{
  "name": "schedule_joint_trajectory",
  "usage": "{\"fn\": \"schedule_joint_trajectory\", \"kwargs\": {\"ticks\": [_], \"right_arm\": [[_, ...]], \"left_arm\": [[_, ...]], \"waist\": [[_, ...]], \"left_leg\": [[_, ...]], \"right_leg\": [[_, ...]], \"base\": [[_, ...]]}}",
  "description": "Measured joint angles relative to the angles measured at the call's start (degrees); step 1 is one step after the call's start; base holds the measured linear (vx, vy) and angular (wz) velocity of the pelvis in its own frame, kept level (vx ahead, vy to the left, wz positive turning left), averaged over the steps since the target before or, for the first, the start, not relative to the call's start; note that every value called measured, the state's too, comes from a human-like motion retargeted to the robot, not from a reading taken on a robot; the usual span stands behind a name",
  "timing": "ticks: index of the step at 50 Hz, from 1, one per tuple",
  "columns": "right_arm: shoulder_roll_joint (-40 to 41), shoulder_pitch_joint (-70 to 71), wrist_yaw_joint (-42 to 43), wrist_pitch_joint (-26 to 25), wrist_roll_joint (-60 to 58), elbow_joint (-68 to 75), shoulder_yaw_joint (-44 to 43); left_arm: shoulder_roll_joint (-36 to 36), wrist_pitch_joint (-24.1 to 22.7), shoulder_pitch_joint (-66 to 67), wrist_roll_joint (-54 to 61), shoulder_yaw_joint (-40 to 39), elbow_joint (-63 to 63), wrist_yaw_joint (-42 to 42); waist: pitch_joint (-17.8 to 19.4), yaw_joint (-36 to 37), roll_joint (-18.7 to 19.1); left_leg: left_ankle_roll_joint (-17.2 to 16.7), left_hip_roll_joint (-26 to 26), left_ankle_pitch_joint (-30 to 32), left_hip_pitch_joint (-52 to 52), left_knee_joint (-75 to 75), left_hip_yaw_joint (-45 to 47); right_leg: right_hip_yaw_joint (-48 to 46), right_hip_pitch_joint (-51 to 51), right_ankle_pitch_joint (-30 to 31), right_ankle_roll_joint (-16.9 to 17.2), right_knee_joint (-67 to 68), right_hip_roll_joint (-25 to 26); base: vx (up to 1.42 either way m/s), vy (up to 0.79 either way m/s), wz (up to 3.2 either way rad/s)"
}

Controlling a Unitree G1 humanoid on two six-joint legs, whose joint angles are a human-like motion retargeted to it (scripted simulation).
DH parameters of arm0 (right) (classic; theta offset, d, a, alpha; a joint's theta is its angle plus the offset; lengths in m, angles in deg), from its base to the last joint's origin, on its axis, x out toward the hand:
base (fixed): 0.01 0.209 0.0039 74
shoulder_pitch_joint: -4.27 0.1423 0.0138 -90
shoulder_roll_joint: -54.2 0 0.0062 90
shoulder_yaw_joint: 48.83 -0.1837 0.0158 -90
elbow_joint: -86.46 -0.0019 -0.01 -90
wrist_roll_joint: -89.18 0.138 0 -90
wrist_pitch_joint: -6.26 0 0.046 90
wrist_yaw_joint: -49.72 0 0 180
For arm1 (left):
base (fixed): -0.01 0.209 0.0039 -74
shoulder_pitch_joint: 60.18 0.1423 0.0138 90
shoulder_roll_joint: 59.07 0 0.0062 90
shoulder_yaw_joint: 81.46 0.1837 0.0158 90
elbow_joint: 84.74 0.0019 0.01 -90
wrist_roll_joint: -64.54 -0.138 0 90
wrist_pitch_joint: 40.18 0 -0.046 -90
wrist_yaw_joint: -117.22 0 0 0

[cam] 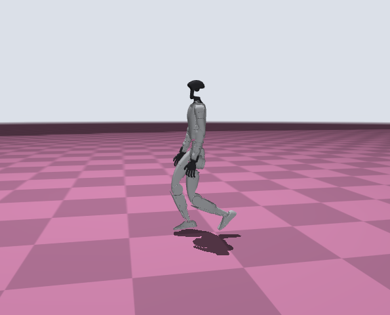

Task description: Walk

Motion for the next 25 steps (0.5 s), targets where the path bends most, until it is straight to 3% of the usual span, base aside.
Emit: {"fn": "schedule_joint_trajectory", "kwargs": {"ticks": [3,8,12,17,21,25], "right_arm": [[-0.80,0.46,1.21,-0.14,-0.55,-1.67,-0.05],[-1.37,3.21,3.44,0.31,-0.86,-3.23,-0.07],[-1.51,4.66,4.38,1.37,0.03,-4.57,-0.19],[-1.42,4.93,4.04,2.30,-1.02,-5.08,-0.12],[-0.50,3.54,3.29,2.01,-1.69,-4.15,0.42],[0.75,1.58,1.40,1.44,-1.19,-1.60,1.00]], "left_arm": [[0.37,0.85,1.70,-1.08,0.80,0.08,-1.54],[1.38,0.81,1.50,-0.64,0.81,-1.90,-2.33],[1.48,-0.26,1.10,0.82,-0.08,-3.12,-2.04],[0.80,-1.06,1.29,1.87,-0.67,-3.60,-1.30],[0.86,-1.24,1.09,2.28,-0.60,-3.84,-0.35],[1.47,-0.75,0.40,3.53,-0.61,-3.78,0.78]], "waist": [[-0.29,2.02,0.06],[0.77,5.29,-2.80],[1.30,6.42,-5.05],[-0.16,5.53,-7.68],[-1.68,5.09,-9.41],[-2.60,4.37,-12.72]], "left_leg": [[2.59,4.73,1.82,-9.99,12.93,1.67],[8.28,6.40,-6.02,-25.13,13.39,4.59],[8.13,2.50,-8.04,-31.40,-4.32,6.67],[6.25,-6.21,-4.22,-31.40,-32.95,7.18],[7.69,-9.72,-2.22,-31.22,-32.31,7.82],[10.52,-14.71,-1.70,-28.52,-29.05,8.36]], "right_leg": [[0.16,2.90,-4.07,-2.60,-1.24,1.30],[2.09,9.58,-9.13,-3.77,-5.02,-0.06],[3.16,15.14,-12.16,-3.35,-7.53,-2.77],[3.08,19.38,-15.45,-2.44,-6.97,-8.14],[4.36,20.88,-15.55,-0.24,0.26,-10.87],[6.48,20.01,-6.53,5.01,12.73,-14.55]], "base": [[0.00,0.00,0.00],[0.00,0.00,0.00],[0.00,0.00,0.00],[0.00,0.02,0.13],[0.00,0.00,0.00],[0.00,0.00,0.00]]}}
